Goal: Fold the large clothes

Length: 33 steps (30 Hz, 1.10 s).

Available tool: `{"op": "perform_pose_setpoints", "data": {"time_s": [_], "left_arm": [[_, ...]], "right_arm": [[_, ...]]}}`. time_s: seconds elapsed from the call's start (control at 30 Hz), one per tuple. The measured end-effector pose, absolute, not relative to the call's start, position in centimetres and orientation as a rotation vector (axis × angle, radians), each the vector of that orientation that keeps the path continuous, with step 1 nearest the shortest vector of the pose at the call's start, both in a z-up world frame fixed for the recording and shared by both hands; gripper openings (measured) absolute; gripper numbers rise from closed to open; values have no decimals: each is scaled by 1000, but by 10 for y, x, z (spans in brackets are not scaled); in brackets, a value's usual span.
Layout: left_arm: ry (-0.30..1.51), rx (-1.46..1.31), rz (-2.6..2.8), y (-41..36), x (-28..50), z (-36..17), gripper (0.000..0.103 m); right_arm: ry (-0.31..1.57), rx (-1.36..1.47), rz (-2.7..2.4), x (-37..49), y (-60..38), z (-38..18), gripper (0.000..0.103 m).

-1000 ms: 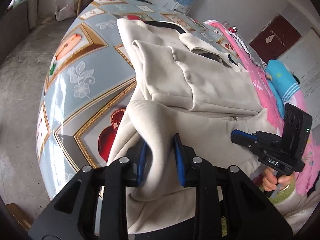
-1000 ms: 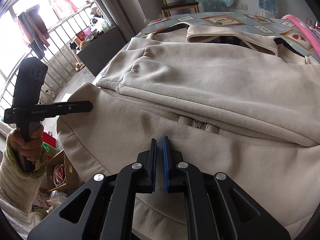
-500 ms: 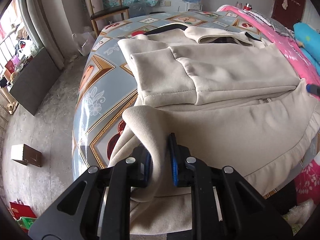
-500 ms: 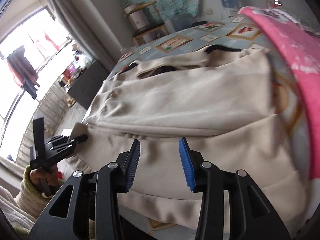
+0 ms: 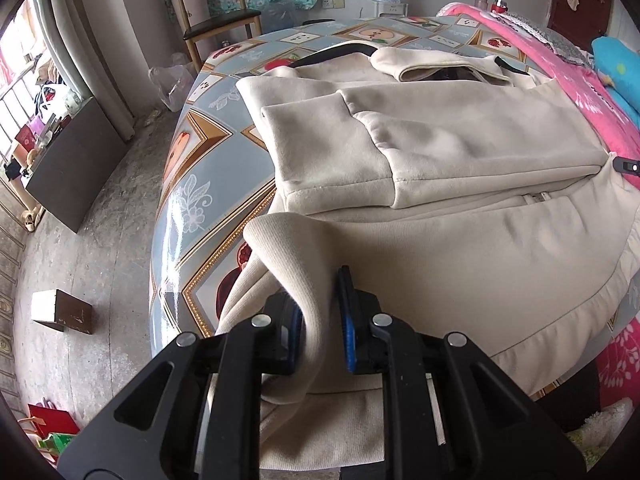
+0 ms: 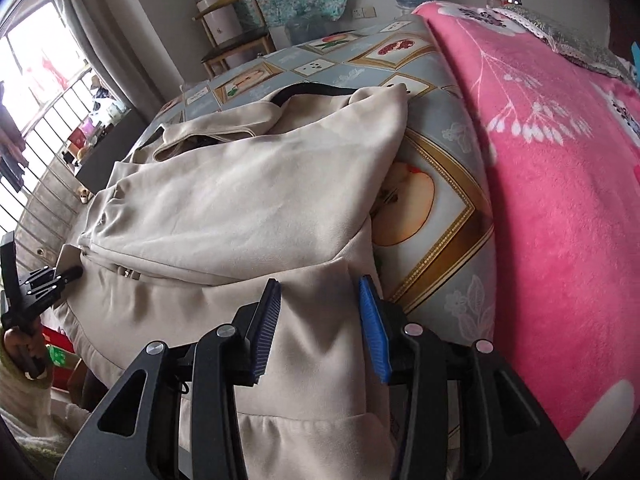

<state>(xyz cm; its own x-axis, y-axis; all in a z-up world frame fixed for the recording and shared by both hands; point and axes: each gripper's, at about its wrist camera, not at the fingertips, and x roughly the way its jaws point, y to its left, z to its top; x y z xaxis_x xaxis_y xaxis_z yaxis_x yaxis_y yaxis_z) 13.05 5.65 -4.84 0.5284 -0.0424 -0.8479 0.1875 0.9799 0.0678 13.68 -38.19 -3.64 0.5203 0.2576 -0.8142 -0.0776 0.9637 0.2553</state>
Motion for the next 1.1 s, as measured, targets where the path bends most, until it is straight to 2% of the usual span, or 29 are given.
{"op": "perform_pose_setpoints", "data": {"time_s": [0.4,0.63,0.7,0.77,0.83,0.97,1.1], "left_arm": [[1013,158,-142,57,131,-49,16],[1014,132,-148,59,133,-49,16],[1016,113,-151,61,134,-49,16],[1007,108,-151,62,132,-49,15],[977,126,-154,60,127,-46,10],[895,146,-191,61,98,-27,7],[812,119,-221,71,59,-1,7]], "right_arm": [[1172,250,409,125,-395,-48,40],[1165,312,412,146,-390,-58,40],[1151,242,348,140,-380,-53,35],[1144,150,280,130,-368,-47,20],[1092,40,215,112,-346,-34,14],[957,-103,119,66,-311,2,12],[849,-115,48,26,-298,35,12]]}}
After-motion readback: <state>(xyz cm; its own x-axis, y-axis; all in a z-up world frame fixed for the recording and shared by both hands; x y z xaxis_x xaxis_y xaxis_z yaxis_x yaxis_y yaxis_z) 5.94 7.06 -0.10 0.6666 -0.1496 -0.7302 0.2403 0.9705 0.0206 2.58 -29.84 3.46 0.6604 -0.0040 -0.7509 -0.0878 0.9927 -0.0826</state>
